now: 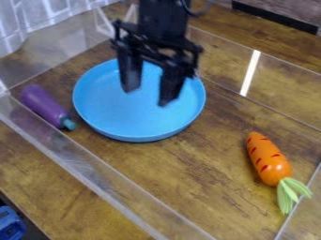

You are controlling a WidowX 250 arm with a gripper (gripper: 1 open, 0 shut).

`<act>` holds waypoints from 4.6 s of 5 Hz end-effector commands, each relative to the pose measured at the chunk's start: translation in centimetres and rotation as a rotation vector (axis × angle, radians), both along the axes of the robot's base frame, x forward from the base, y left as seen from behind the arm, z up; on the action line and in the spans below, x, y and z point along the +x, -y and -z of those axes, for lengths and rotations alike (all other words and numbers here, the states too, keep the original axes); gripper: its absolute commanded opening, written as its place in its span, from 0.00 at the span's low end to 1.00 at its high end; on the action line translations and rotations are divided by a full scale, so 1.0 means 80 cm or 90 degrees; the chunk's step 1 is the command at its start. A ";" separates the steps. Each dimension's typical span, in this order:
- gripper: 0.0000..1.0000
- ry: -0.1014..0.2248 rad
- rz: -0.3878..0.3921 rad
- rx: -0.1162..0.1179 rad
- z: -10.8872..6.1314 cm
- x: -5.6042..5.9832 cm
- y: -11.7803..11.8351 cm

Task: Move the carrot to the left side

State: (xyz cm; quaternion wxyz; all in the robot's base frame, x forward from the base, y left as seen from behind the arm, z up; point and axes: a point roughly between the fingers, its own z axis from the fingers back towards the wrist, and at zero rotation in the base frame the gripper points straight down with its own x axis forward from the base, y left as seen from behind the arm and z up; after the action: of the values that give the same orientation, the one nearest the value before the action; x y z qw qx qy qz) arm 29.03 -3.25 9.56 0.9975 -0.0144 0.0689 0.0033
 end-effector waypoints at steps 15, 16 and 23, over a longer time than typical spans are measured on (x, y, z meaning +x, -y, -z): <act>1.00 0.204 0.095 -0.103 -0.001 0.043 0.153; 1.00 0.208 0.093 -0.112 0.008 0.046 0.157; 0.00 0.170 0.120 -0.075 0.053 0.073 0.154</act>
State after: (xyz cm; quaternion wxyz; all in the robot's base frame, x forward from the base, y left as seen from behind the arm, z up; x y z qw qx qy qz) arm 33.63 -15.50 3.24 0.9930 -0.0592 -0.0310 -0.0976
